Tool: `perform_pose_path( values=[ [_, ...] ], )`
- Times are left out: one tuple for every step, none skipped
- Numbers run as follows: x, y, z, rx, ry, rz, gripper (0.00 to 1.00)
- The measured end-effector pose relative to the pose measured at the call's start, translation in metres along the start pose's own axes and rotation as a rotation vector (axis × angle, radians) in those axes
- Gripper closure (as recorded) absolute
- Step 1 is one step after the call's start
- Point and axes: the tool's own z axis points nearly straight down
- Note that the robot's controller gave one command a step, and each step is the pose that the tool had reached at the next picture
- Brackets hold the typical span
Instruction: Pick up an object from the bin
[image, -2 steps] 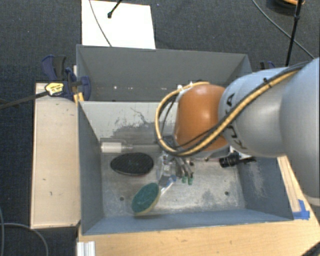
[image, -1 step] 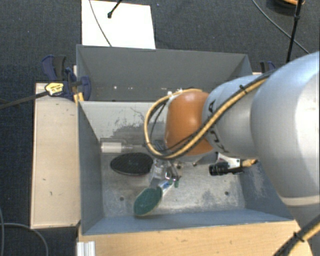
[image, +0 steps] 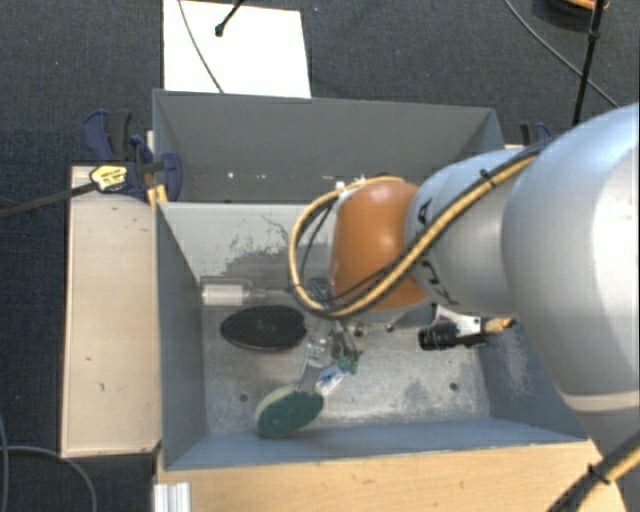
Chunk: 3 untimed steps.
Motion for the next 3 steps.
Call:
perform_pose_path(
  values=[
    [0.046, 0.023, 0.041, -0.003, -0.011, -0.064, 0.00],
    [0.046, 0.026, 0.039, -0.010, -0.009, -0.061, 1.00],
    [0.053, 0.044, -0.028, -0.006, -0.007, -0.049, 1.00]
  ],
)
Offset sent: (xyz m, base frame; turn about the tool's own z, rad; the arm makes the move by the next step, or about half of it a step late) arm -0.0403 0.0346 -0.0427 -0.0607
